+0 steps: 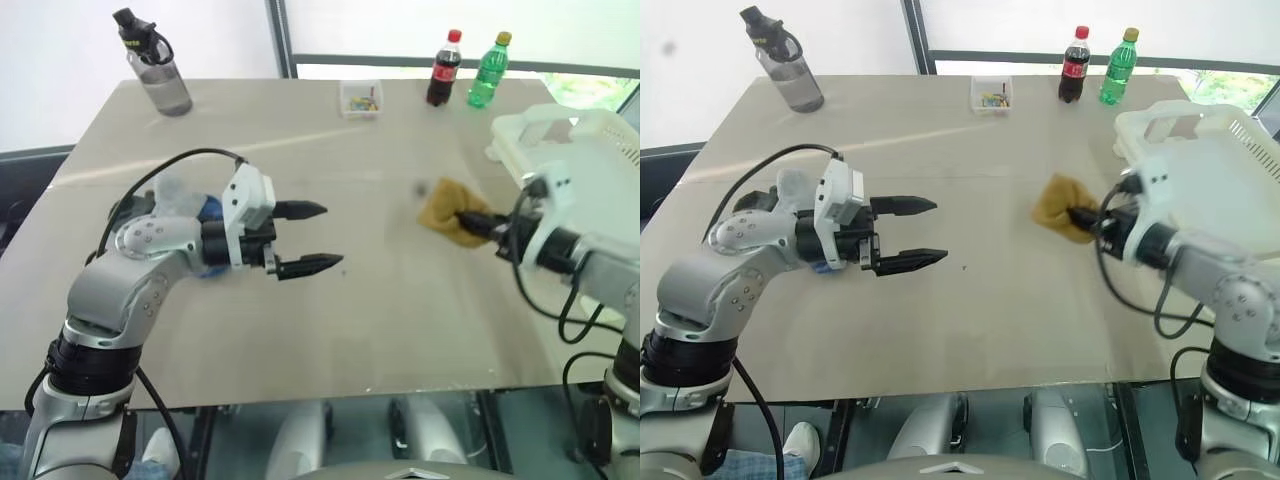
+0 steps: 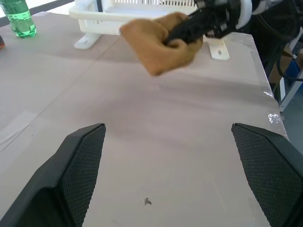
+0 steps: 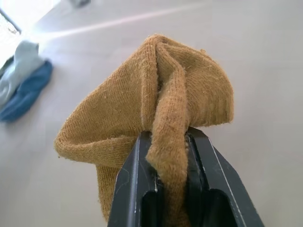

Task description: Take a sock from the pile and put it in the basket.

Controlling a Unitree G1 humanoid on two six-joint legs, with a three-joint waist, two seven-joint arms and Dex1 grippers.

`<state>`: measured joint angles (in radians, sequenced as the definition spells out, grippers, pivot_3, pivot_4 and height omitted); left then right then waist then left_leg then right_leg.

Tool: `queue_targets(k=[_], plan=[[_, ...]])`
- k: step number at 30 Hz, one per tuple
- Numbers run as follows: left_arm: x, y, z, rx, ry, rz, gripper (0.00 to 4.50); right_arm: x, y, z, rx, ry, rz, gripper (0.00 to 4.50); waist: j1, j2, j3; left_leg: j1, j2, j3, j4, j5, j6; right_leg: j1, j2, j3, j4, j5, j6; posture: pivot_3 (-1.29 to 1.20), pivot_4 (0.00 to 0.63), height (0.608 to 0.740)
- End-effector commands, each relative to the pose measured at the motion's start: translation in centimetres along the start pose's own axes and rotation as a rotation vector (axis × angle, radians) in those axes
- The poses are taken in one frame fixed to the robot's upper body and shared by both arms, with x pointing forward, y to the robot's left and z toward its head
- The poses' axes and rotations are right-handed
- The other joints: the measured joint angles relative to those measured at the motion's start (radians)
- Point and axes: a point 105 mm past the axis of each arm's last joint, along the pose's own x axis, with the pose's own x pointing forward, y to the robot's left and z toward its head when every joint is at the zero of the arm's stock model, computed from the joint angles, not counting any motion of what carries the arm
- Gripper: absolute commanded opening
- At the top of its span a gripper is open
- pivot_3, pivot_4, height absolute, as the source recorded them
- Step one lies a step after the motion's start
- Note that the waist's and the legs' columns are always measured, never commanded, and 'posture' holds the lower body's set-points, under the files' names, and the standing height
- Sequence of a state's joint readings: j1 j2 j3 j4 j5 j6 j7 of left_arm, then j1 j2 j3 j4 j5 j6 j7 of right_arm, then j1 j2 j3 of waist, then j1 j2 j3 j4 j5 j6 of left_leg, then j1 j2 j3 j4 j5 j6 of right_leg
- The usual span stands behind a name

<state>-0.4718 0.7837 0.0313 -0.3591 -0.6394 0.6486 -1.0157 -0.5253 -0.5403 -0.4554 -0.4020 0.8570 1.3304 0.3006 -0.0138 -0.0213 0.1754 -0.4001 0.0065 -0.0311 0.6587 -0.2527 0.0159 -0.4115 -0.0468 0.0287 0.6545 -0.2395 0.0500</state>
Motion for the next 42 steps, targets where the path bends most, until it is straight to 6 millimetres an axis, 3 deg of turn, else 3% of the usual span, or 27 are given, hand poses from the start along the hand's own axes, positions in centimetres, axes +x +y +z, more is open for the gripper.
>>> queue_targets(k=[1,6,10,18,22,23,24,30,33,36,40,42], plan=[[-0.2,0.1,1.8,0.031,-0.051,0.002,4.50,-2.4,-4.2,4.0,0.031,-0.133,-0.192,0.03,0.002,0.000,0.000,0.000,0.000,0.000,0.000,0.000,0.000,0.000,0.000,0.000,0.000,0.000,0.000,0.00,0.150,0.740],[0.0,0.4,3.2,-0.019,-0.120,0.009,4.50,-5.0,-9.4,6.0,0.093,-0.232,-0.407,0.03,0.001,0.000,0.000,-0.001,0.000,0.004,0.000,0.000,0.000,0.000,0.000,-0.001,-0.001,0.000,0.000,0.00,0.150,0.740],[0.2,0.4,3.2,-0.034,-0.117,0.016,4.50,-6.5,-12.7,5.0,0.174,-0.226,-0.543,0.03,-0.004,0.001,0.001,-0.001,0.000,0.006,0.000,0.000,0.000,0.000,0.000,0.001,0.000,0.000,0.000,0.00,0.150,0.740],[0.3,0.5,3.1,-0.024,-0.109,0.028,4.50,-7.8,-16.0,1.8,0.305,-0.183,-0.682,0.03,-0.003,0.001,0.001,0.000,0.000,0.007,0.000,0.000,0.000,0.000,0.000,0.002,0.002,0.000,0.000,0.00,0.150,0.740],[0.3,0.4,3.1,-0.024,-0.110,0.029,4.50,-8.4,-17.1,1.6,0.333,-0.210,-0.742,0.03,-0.003,0.002,0.001,0.000,0.000,0.007,0.000,0.000,0.000,0.000,0.000,0.002,0.002,0.000,0.000,0.00,0.150,0.740],[0.4,0.4,3.1,-0.024,-0.111,0.029,4.50,-8.4,-17.1,1.5,0.342,-0.213,-0.744,1.06,-0.003,0.002,0.001,0.000,0.000,0.007,0.000,0.000,0.000,0.000,0.000,0.002,0.002,0.000,0.000,0.00,0.150,0.740],[0.4,0.4,3.1,-0.024,-0.111,0.029,4.50,-8.4,-17.2,1.5,0.339,-0.207,-0.747,1.36,-0.003,0.002,0.001,0.000,0.000,0.007,0.000,0.000,0.000,0.000,0.000,0.002,0.002,0.000,0.000,0.00,0.150,0.740],[0.3,0.3,2.8,-0.032,-0.096,0.019,4.50,-8.5,-16.9,1.5,0.275,-0.178,-0.750,4.14,-0.003,0.002,0.001,0.000,0.000,0.007,0.001,0.000,0.000,0.000,0.000,0.003,0.002,0.000,0.000,0.00,0.150,0.740],[0.3,0.3,2.8,-0.032,-0.096,0.020,4.50,-8.9,-17.0,1.9,0.255,-0.188,-0.762,4.14,-0.003,0.002,0.002,0.000,0.000,0.007,0.001,0.000,0.000,0.000,0.000,0.003,0.002,0.000,0.000,0.00,0.150,0.740],[0.3,0.3,2.8,-0.033,-0.098,0.020,4.50,-9.8,-17.3,3.1,0.108,-0.204,-0.806,4.14,-0.002,0.002,0.002,0.000,0.000,0.007,0.001,0.000,0.000,0.000,0.000,0.003,0.002,0.000,0.000,0.00,0.150,0.740],[0.0,0.3,2.5,-0.036,-0.091,0.028,4.50,-8.3,-13.8,6.3,-0.085,-0.327,-0.580,4.14,-0.007,0.003,0.002,0.001,0.000,0.008,0.001,0.000,0.000,0.000,0.000,0.003,0.002,0.000,0.000,0.00,0.150,0.740],[-0.4,0.5,1.9,-0.068,-0.073,0.055,4.50,-7.0,-11.3,6.0,-0.211,-0.310,-0.440,4.14,-0.008,0.003,0.002,0.001,0.000,0.008,0.001,0.000,0.000,0.000,0.001,0.003,0.002,0.000,0.000,0.00,0.150,0.740]])
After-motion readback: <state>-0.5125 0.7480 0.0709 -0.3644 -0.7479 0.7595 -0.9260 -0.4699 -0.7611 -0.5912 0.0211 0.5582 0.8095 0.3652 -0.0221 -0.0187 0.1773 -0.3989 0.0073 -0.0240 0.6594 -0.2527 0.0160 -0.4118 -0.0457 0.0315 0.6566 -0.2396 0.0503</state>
